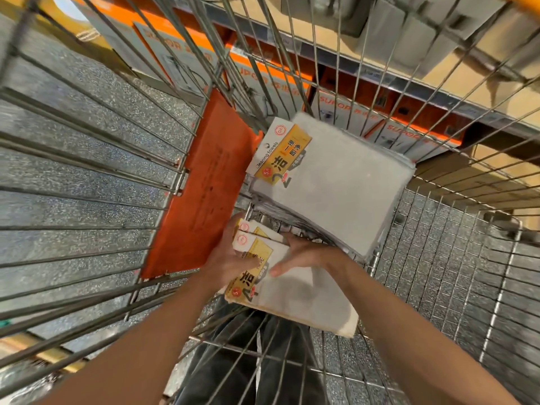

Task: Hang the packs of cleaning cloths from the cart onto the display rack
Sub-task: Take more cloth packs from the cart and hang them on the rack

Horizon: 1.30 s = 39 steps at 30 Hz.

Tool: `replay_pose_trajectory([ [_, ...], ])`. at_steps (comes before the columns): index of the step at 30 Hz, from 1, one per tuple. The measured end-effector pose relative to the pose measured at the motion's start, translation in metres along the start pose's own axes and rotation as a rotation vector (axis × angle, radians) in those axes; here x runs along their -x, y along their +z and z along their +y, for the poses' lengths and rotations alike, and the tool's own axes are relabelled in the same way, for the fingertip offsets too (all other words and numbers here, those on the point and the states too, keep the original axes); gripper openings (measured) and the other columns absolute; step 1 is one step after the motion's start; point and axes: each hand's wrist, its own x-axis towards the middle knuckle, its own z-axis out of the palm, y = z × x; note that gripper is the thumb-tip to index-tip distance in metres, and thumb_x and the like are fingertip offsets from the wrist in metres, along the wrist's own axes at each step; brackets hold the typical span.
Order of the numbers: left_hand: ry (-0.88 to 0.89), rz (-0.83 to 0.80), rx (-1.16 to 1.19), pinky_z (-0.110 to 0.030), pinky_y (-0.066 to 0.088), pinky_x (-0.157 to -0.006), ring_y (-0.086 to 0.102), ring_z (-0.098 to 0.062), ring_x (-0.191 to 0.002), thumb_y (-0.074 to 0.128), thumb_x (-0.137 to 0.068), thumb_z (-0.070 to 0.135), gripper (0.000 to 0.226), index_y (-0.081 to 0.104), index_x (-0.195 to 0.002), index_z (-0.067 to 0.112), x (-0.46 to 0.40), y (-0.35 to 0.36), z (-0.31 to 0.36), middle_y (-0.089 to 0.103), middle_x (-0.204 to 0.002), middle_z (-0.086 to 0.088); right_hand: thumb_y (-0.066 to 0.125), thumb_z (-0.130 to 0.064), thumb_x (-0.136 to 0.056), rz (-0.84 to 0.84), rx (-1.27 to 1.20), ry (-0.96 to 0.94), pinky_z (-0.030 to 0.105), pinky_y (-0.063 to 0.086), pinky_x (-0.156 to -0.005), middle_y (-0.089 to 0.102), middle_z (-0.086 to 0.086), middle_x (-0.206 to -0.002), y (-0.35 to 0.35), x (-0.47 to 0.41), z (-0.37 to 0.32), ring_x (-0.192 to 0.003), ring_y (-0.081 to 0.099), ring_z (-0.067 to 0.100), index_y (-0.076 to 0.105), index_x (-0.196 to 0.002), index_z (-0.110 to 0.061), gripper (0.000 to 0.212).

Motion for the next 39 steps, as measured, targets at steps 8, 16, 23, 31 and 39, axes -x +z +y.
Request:
replay_pose_trajectory([
  [8, 0.023, 0.007, -0.027, -0.03, 0.049, -0.093, 0.056, -0.014, -0.115, 0.073, -0.073, -0.012, 0.106, 0.013, -0.15, 0.028, 0.001, -0.001, -0.003, 0.054, -0.123, 0.005, 0.084, -0.035, -0.064, -0.006, -0.016, 0.067, 0.036, 0.035, -0.106, 0.043, -0.001, -0.138, 0.008, 0.003, -0.009, -0.125, 0.041, 0.019, 0.018, -0.141, -0.023, 0.102],
  [16, -0.009, 0.006, -0.022, -0.027, 0.048, -0.093, 0.053, -0.01, -0.113, 0.073, -0.074, -0.012, 0.105, 0.013, -0.15, 0.03, 0.002, 0.001, -0.003, 0.046, -0.124, 0.015, 0.083, -0.067, -0.038, -0.011, 0.019, 0.035, 0.04, 0.036, -0.107, 0.046, -0.007, -0.139, 0.008, 0.002, -0.005, -0.128, 0.042, 0.017, 0.031, -0.139, -0.029, 0.12],
  [23, -0.016, -0.006, -0.096, -0.05, 0.036, -0.111, 0.028, -0.015, -0.142, 0.083, -0.063, 0.009, 0.121, 0.007, -0.147, 0.052, 0.007, 0.001, 0.002, 0.013, -0.16, 0.01, 0.083, -0.062, -0.032, 0.091, -0.054, 0.012, 0.038, 0.038, -0.106, 0.043, 0.0, -0.143, 0.01, 0.021, -0.011, -0.128, 0.043, 0.02, 0.031, -0.142, -0.021, 0.128],
  [31, 0.015, 0.02, -0.148, -0.043, 0.031, -0.113, 0.031, -0.015, -0.14, 0.085, -0.057, 0.017, 0.117, 0.014, -0.142, 0.056, 0.029, 0.001, 0.026, 0.026, -0.157, 0.002, 0.086, -0.065, -0.028, 0.139, -0.155, -0.042, 0.029, 0.049, -0.094, 0.065, -0.005, -0.117, 0.016, 0.061, -0.015, -0.107, 0.061, 0.013, 0.057, -0.123, -0.019, 0.109],
  [39, 0.049, 0.042, -0.029, -0.043, 0.043, -0.105, 0.046, -0.019, -0.131, 0.082, -0.057, 0.013, 0.107, 0.029, -0.143, 0.048, 0.074, 0.005, 0.096, 0.046, -0.144, 0.005, 0.085, -0.023, -0.065, 0.285, -0.309, -0.131, 0.023, 0.044, -0.087, 0.06, -0.016, -0.099, 0.01, 0.163, -0.047, -0.099, 0.055, 0.008, 0.053, -0.109, -0.029, 0.055],
])
